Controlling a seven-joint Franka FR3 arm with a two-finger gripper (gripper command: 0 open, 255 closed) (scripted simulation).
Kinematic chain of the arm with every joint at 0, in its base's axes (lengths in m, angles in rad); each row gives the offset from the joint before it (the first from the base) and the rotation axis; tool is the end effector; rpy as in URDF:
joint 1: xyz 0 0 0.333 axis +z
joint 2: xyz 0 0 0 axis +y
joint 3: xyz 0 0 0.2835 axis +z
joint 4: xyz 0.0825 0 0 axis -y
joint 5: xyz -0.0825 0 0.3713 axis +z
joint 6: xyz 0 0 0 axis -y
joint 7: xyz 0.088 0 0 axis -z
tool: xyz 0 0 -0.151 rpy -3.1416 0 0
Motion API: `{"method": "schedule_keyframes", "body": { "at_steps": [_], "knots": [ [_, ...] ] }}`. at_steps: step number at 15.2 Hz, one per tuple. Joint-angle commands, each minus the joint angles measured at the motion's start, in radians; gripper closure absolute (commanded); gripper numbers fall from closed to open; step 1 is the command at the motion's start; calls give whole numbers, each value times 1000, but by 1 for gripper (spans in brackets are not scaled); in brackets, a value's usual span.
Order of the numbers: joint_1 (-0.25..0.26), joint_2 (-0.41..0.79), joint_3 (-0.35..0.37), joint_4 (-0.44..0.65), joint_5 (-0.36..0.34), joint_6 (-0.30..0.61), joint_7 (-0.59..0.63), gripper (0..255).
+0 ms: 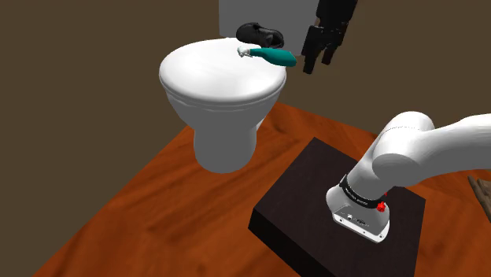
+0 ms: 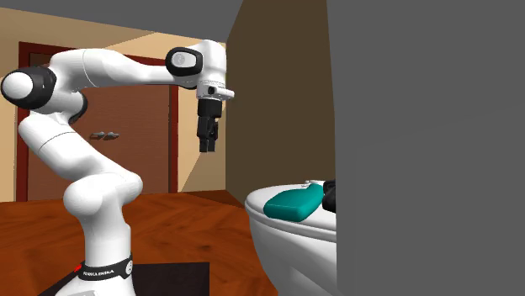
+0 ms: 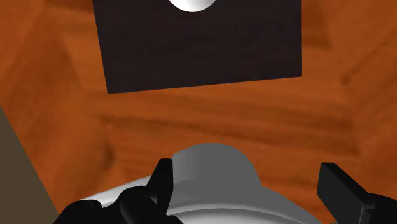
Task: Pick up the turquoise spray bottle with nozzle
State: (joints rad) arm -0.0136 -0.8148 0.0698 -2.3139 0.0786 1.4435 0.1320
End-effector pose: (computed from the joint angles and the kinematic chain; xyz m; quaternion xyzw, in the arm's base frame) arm 0.2935 0.0333 0.5400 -0.9985 0.0456 0.0295 0.0113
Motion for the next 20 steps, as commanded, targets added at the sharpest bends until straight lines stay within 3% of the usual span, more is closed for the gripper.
{"method": "schedule_keyframes", "body": {
  "at_steps": [1,11,20],
  "knots": [
    [0,0,0,0,0,0,0,0],
    [49,181,-215,14,-157,250,-472,0],
    [123,459,-381,177,-156,447,-887,0]
  ]
}}
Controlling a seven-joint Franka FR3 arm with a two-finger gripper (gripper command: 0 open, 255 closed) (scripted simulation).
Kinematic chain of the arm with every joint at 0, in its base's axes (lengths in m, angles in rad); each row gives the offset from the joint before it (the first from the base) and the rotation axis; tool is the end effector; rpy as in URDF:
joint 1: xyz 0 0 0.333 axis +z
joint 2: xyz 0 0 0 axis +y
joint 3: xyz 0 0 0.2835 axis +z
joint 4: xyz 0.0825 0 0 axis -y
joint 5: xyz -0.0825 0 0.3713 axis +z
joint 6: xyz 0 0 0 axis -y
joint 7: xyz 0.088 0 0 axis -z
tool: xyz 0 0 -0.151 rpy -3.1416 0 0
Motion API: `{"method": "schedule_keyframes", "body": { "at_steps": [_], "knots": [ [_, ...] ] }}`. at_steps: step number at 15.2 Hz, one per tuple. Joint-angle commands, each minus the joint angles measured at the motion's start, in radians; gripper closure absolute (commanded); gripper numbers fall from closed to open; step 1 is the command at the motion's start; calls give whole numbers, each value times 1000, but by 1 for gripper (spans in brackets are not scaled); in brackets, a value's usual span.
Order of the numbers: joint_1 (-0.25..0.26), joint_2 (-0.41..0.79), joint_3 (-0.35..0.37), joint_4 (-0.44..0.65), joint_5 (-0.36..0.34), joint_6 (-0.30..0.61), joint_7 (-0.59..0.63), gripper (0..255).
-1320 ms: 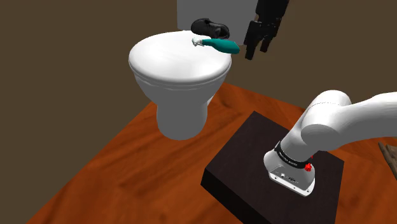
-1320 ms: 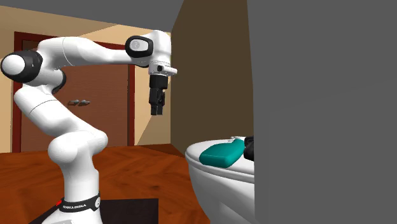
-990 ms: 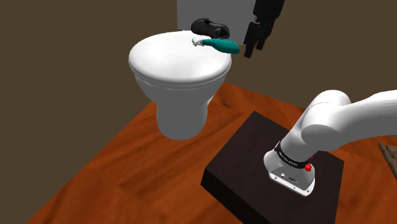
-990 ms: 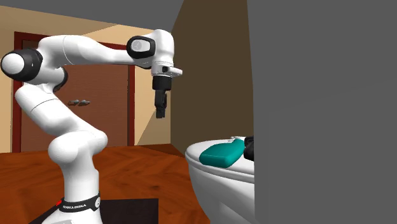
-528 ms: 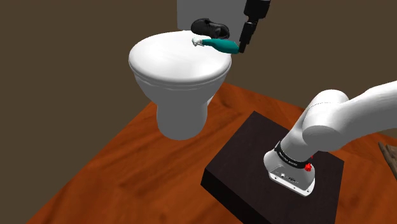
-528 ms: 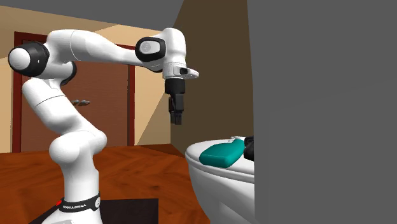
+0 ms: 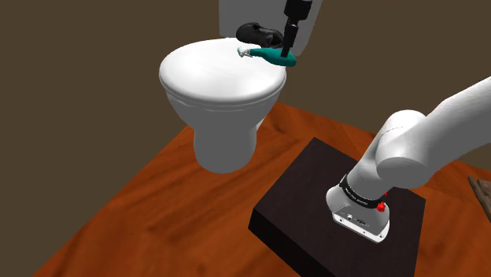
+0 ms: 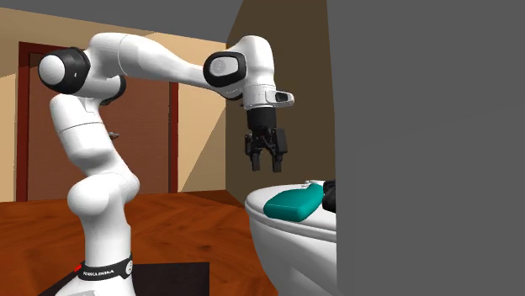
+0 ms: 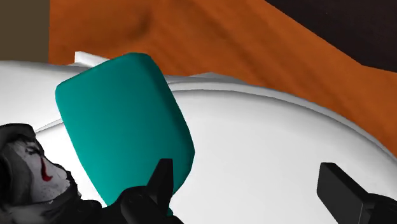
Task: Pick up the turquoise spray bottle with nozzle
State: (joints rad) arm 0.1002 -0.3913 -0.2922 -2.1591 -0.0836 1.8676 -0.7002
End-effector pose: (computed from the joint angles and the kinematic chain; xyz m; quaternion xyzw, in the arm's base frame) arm 0.4423 -0.1035 0.4849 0.9620 0.2691 0.0450 0.0049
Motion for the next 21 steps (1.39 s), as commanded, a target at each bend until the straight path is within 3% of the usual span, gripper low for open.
{"method": "schedule_keyframes", "body": {
  "at_steps": [1,9,18,19,21],
  "knots": [
    [18,71,-34,48,17,40,-102,0],
    [58,347,-112,286,154,111,-458,0],
    [57,361,-112,199,164,211,-471,0],
    [57,361,-112,199,164,211,-471,255],
    [57,361,-112,198,164,211,-471,255]
  ]
}}
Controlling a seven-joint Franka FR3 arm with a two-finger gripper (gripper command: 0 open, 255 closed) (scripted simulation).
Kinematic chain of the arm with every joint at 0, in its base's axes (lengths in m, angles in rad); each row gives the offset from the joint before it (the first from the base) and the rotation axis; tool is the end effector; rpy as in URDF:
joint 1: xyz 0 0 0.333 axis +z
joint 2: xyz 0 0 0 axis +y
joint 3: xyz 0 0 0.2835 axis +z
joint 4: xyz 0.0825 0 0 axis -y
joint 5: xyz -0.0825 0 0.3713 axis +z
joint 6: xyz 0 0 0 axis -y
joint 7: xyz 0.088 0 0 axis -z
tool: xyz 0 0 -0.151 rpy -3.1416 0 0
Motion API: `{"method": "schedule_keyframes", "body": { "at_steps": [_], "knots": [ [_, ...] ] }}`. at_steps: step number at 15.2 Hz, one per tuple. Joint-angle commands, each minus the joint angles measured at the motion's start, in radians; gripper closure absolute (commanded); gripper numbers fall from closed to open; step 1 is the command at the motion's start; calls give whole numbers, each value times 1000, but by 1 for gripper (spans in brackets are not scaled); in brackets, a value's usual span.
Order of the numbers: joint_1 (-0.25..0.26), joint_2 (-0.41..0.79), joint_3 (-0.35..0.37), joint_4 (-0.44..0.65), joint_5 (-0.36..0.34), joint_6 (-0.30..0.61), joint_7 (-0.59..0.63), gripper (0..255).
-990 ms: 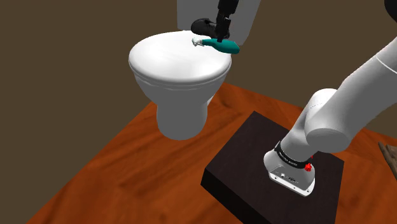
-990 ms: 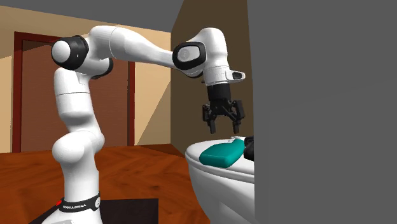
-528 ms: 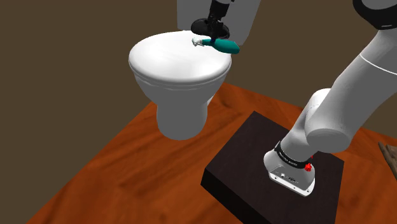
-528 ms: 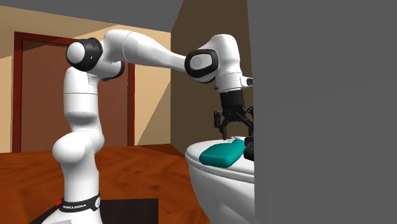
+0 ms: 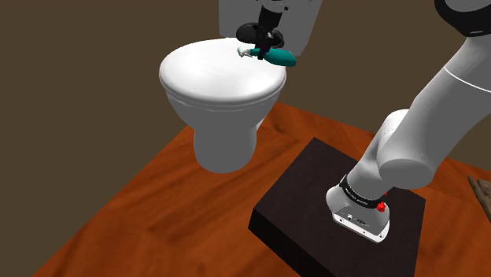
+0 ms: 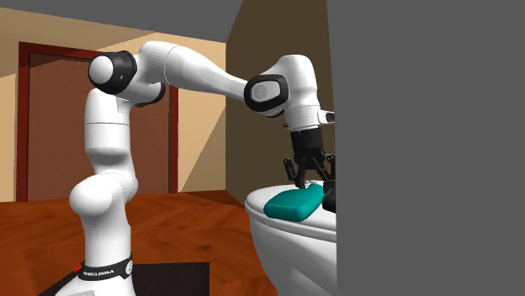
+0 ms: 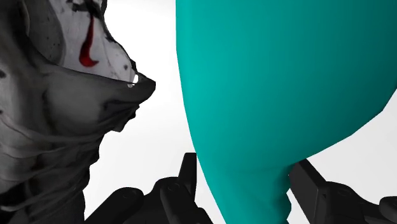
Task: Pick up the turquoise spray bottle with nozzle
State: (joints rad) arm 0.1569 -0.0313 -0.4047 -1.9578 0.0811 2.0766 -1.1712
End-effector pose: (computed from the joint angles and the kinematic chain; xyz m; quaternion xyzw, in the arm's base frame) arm 0.5447 -0.1315 0.4298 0.8996 0.4283 0.0838 0.0153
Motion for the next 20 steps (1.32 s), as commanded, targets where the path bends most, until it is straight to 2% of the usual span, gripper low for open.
{"method": "schedule_keyframes", "body": {
  "at_steps": [1,7,20],
  "knots": [
    [0,3,0,0,0,1,0,255],
    [0,1,0,-3,-1,2,0,255],
    [1,-14,2,156,-13,-170,19,255]
  ]
}}
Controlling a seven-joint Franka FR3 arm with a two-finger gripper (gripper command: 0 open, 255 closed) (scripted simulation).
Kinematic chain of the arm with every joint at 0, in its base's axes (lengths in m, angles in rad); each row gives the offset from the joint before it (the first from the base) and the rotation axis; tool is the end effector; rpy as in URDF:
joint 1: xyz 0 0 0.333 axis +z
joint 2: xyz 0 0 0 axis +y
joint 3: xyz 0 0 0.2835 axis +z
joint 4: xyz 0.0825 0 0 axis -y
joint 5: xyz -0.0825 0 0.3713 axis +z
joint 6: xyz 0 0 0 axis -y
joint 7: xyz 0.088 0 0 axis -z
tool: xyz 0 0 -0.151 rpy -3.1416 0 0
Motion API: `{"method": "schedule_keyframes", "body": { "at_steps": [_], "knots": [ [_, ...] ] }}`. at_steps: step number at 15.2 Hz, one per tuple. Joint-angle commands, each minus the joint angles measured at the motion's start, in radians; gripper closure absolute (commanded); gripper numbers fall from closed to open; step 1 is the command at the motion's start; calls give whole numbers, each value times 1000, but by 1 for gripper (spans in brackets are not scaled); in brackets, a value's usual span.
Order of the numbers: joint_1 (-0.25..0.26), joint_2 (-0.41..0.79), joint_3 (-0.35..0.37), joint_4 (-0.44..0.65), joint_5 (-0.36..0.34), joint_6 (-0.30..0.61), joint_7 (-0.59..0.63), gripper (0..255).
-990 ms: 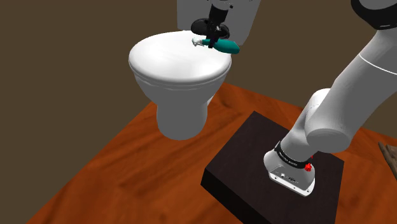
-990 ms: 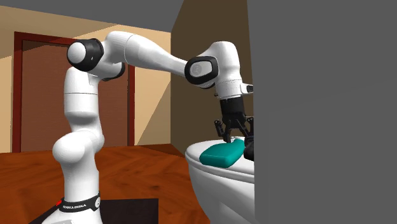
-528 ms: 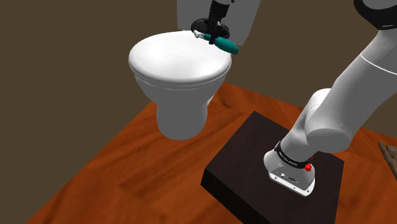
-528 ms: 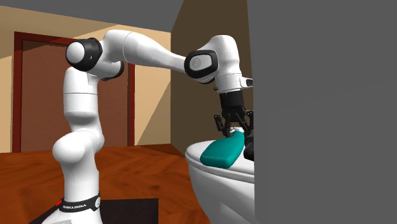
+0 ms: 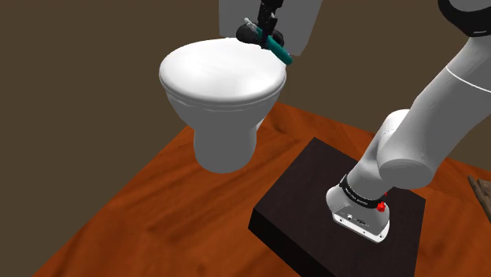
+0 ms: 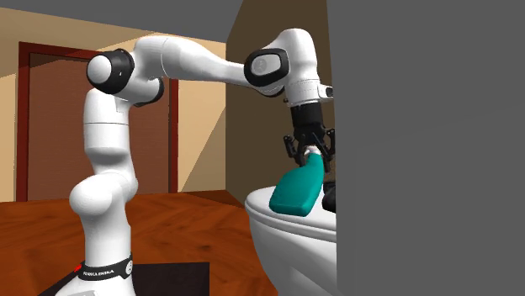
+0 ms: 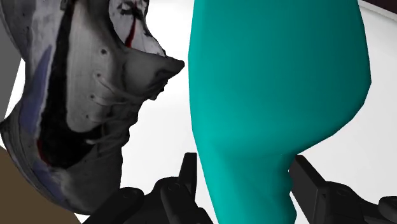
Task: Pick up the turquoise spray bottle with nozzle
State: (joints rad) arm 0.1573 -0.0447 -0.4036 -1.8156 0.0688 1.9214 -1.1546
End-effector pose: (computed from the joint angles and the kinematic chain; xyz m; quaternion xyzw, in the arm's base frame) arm 0.5446 -0.1316 0.4892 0.8997 0.4282 0.0830 0.0152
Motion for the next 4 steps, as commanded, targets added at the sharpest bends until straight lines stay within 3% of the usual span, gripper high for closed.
{"method": "schedule_keyframes", "body": {
  "at_steps": [1,4],
  "knots": [
    [0,0,0,28,-1,-28,3,255],
    [0,1,0,45,-1,-44,4,255]
  ]
}}
